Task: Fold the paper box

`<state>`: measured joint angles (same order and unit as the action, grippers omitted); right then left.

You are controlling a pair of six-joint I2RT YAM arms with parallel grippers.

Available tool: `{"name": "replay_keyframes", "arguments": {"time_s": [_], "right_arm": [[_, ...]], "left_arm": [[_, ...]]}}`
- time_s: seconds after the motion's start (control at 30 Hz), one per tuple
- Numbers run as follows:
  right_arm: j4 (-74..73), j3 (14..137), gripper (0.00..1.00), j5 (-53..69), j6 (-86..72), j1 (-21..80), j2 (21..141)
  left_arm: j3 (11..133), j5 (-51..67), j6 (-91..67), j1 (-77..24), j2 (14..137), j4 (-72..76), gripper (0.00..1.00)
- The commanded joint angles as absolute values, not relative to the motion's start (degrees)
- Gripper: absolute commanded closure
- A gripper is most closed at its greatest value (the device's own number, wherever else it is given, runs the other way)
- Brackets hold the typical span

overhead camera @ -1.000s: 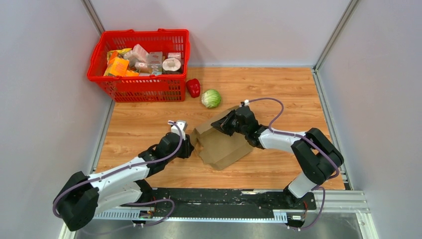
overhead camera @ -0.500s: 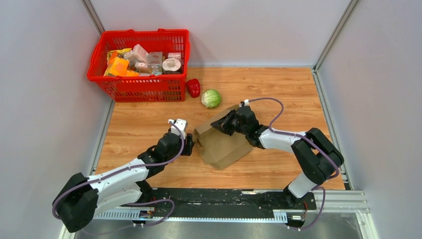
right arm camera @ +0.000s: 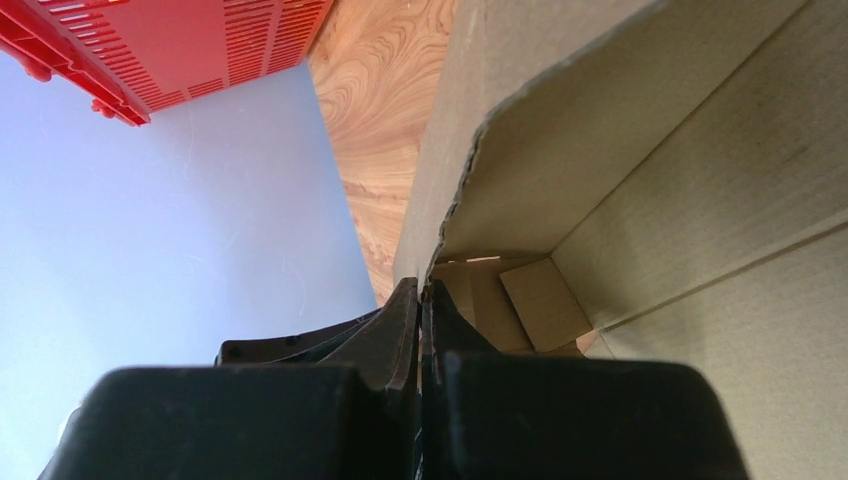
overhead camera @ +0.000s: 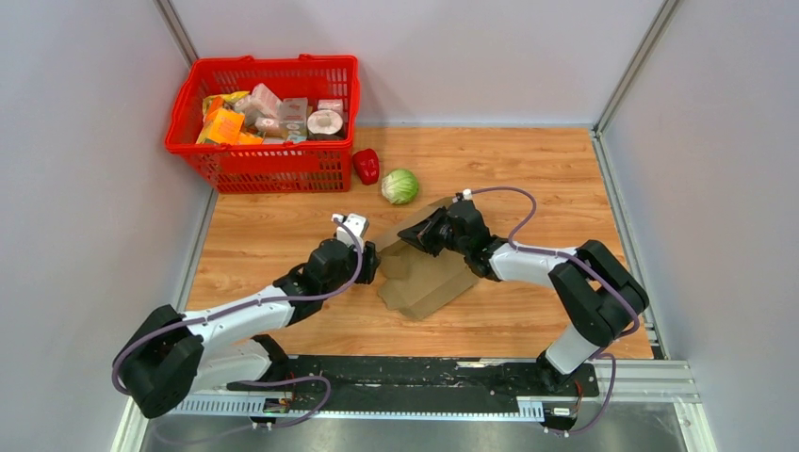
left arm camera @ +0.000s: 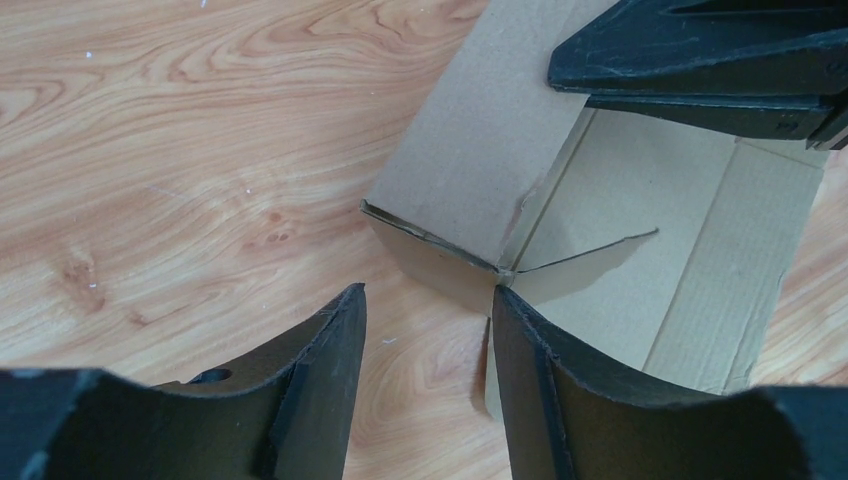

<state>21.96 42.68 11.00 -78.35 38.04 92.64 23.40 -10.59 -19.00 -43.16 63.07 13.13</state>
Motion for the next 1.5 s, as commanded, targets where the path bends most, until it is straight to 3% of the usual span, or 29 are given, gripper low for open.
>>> {"name": "replay_keyframes", "arguments": {"time_s": [0.0,0.4,0.63,0.87,1.0,1.07,1.17,1.2,1.47], "right_arm": [[23.65,42.54,1.0,10.9,-79.36,38.41,93.08],[20.13,41.92,1.0,8.7,-80.59,38.5,91.06],[17.49,41.4,1.0,7.74,-84.81,38.93,89.83],[16.08,41.57,1.0,8.44,-87.98,39.2,89.12],[15.73,41.4,1.0,8.7,-89.21,39.29,88.95],[15.64,40.78,1.0,8.7,-89.56,39.2,88.77],[15.47,39.82,1.0,8.79,-89.56,39.2,88.16],[14.69,39.9,1.0,8.79,-89.3,39.29,87.98],[12.57,39.38,1.0,7.74,-87.98,40.34,84.73]], "left_arm": [[24.87,-14.4,-21.27,-44.56,64.86,17.21,0.43],[28.47,-35.83,-26.45,-53.79,70.31,14.87,0.39],[32.87,-44.03,-29.27,-55.55,74.96,11.43,0.53],[38.92,-53.6,-32.07,-59.23,83.3,6.07,0.6],[43.15,-59.58,-35.67,-60.38,87.8,-2.53,0.74],[43.85,-61.08,-38.49,-60.47,89.29,-4.12,0.75],[45.51,-63.63,-41.74,-60.47,91.74,-10.77,0.88],[46.4,-65.02,-42.79,-60.47,92.54,-13.42,1.0],[46.41,-63.2,-45.0,-60.47,92.91,-15.83,1.0]]}}
